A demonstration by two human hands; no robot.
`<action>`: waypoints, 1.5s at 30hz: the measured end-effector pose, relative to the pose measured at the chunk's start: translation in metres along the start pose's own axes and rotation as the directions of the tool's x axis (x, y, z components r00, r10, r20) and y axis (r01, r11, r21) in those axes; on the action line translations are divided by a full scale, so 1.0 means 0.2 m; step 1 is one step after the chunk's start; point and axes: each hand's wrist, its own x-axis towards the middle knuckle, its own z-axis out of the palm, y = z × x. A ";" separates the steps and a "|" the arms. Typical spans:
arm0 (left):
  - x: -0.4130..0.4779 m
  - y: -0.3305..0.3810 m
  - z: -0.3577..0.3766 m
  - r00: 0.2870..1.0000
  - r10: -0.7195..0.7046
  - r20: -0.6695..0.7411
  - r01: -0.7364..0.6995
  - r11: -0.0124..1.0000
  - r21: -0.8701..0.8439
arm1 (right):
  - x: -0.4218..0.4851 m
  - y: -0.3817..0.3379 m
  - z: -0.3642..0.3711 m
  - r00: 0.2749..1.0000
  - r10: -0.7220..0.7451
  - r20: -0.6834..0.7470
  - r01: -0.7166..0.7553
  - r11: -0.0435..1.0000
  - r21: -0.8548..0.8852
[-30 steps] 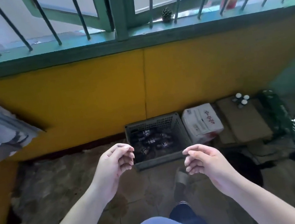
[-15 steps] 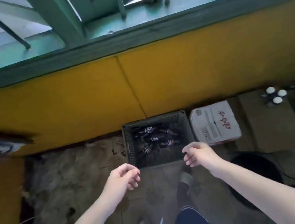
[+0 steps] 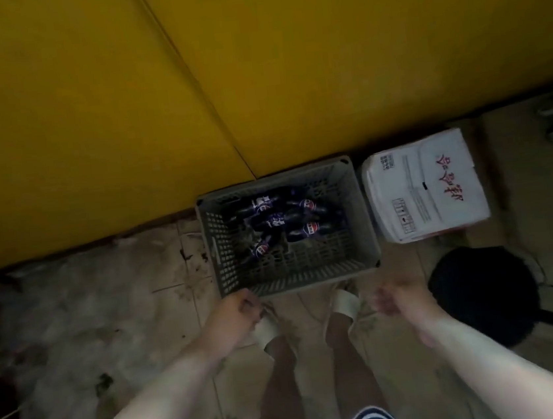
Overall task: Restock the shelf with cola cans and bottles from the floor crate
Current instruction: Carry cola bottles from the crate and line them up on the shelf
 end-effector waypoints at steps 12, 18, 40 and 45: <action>1.01 -0.58 0.34 0.989 0.116 -0.091 -0.099 0.980 0.173 | 1.01 0.15 0.38 0.925 -0.366 0.100 0.372 0.824 -0.429; 1.57 -0.71 0.46 0.986 0.090 -0.139 -0.045 0.954 0.296 | 1.60 0.22 0.67 0.989 -0.121 0.090 0.148 0.893 -0.425; 2.07 -0.81 0.47 0.997 -0.059 -0.039 0.071 0.793 0.605 | 2.29 0.26 1.23 0.958 0.282 0.044 -0.278 0.887 0.368; 1.71 -0.60 0.34 0.965 -0.250 0.077 0.246 0.967 0.064 | 1.68 0.07 1.07 0.932 0.308 0.192 -0.359 0.862 0.358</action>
